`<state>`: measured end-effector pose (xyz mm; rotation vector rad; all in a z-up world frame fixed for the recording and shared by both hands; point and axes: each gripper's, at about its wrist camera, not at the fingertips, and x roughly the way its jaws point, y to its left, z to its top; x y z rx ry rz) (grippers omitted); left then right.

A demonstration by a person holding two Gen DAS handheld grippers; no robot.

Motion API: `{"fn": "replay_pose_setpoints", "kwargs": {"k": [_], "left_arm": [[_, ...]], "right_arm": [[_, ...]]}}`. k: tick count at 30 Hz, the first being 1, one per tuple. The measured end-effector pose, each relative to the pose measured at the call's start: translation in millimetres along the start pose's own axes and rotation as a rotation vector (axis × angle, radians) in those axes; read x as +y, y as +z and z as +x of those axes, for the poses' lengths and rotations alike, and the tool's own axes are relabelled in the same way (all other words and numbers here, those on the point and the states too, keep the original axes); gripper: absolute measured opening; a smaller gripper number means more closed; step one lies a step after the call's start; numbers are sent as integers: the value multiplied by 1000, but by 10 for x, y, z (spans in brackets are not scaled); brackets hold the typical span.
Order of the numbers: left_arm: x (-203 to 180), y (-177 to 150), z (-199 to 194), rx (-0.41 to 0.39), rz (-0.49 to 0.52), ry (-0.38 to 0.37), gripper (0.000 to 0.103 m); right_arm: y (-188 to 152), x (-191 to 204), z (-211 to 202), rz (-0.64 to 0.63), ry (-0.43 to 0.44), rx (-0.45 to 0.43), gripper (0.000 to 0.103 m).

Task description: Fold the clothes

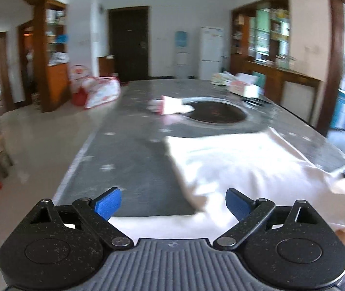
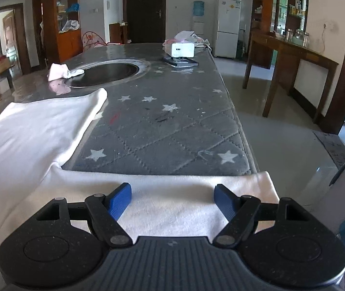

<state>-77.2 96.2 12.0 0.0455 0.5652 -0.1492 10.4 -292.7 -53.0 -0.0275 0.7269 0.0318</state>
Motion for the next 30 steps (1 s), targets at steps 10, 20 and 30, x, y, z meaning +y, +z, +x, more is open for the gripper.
{"fn": "replay_pose_setpoints", "kwargs": {"k": [10,20,30], "left_arm": [[-828,-89,208,31,193,-194,95],[-1266,-402,178,51,381,-293,94],[-1084,-390,-29,19,313,-342,86]], "right_arm": [[-26,446,-245,-138,122,-25,78],[-170,866,-411,-312,229,9,80],[5,1147,-589,-427,283,-58,80]]}}
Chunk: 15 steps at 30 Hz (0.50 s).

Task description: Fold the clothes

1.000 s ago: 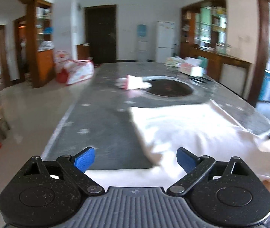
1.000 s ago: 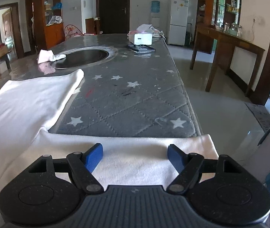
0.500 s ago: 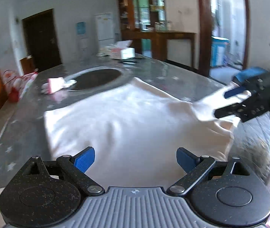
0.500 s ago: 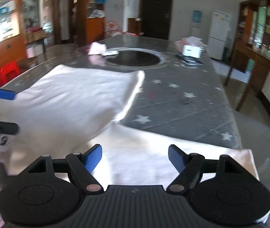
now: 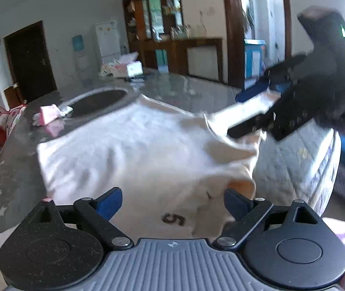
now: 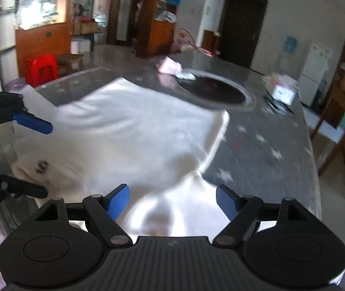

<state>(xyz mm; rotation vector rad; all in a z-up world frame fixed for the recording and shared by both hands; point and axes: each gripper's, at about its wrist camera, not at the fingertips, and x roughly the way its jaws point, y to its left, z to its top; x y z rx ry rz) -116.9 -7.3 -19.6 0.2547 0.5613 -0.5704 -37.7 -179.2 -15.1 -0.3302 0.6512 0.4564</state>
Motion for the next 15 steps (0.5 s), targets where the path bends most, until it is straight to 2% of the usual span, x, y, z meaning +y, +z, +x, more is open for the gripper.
{"fn": "replay_pose_setpoints", "kwargs": {"k": [3,5,8,12,15], "left_arm": [[116,14,-43,2,-44,-12,72],[162,-25,-19,31,-57,-19,59],[194,-122,35,86,-76,-61,47],[186,-189,5,89,-54,-88,48],[240,-162,-8,93,-65,-97,49]], "right_arm": [[90,128,125,-40,37,-3,80],[110,218,214,-66,61,8,80],[93,357,287,-120,98,35,80],[27,494,262,-180,122,58,80],[29,494,224,-176,124,45,80]]}}
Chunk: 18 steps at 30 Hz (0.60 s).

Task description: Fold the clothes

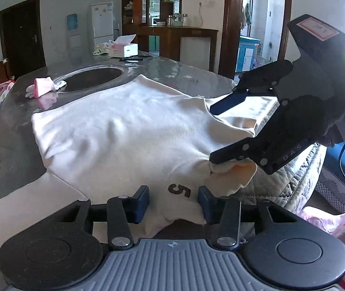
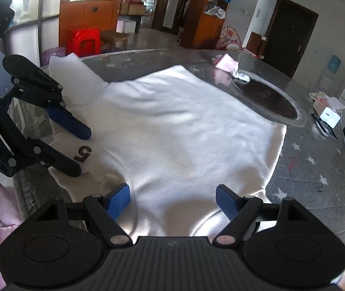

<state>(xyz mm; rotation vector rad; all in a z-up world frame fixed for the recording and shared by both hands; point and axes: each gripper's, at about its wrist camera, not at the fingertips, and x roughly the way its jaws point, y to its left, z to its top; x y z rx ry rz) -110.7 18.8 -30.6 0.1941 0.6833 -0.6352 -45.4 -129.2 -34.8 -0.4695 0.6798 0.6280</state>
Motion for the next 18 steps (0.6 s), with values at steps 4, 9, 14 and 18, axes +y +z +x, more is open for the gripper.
{"fn": "replay_pose_setpoints", "kwargs": {"k": [4,9,14,18], "left_arm": [[208,127,-21,-36,-97,13,50],[511,307,84,-81,-215,67,50],[761,333,233,-74,-295,130,52],[882,210,248,-71,-329,173,52]], "right_arm": [[-5,-55,28,53,22,3,80],[-2,-50,33,60,27,-1,80],[6,-73,38,75,22,-6,80],[-43,-74,81,86,31,7,80]]}}
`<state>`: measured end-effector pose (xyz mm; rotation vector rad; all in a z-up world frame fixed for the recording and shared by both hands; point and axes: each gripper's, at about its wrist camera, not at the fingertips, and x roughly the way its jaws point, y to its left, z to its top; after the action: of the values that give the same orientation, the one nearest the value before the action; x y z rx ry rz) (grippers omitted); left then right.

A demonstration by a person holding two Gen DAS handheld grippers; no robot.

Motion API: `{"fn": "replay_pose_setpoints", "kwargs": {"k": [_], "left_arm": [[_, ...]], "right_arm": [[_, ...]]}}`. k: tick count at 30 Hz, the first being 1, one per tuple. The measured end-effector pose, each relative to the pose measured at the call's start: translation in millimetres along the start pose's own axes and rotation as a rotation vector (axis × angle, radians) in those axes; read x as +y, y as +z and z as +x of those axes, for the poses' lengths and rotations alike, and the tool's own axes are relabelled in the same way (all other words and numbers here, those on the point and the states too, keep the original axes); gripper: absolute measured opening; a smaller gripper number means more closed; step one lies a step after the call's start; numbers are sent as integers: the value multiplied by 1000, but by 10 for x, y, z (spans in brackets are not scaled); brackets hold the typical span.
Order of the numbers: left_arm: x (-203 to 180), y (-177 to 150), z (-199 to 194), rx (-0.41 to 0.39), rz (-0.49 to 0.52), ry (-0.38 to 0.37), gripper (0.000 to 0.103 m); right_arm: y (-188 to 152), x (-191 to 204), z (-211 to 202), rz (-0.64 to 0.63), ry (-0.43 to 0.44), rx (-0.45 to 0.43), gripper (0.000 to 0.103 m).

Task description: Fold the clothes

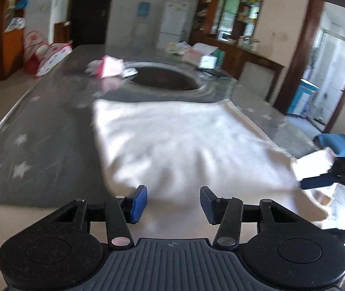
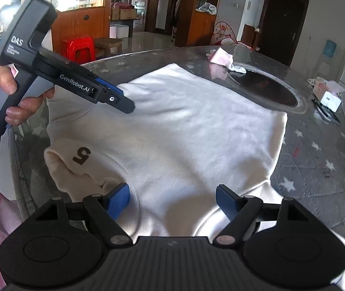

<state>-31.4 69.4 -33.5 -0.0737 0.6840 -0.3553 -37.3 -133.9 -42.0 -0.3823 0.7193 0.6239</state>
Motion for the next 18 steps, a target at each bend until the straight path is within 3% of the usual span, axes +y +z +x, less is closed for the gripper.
{"fn": "replay_pose_setpoints", "kwargs": {"k": [6,10,15,18], "left_arm": [[17,48,-110,-43,-22,-3,58],[71,80,48,0,-46,24,60],[-56,118,4,-9,8,34,67],[-189,141,-49,-26,55,34,71]], "right_arm": [[-1,-53,-24,16,-1,-12,80],[-41,-91,9,50,10,-2,81],[-36,-200,-118,98,-7,-39,80],[-64,-342,-224,149,-65,-62,80]]}}
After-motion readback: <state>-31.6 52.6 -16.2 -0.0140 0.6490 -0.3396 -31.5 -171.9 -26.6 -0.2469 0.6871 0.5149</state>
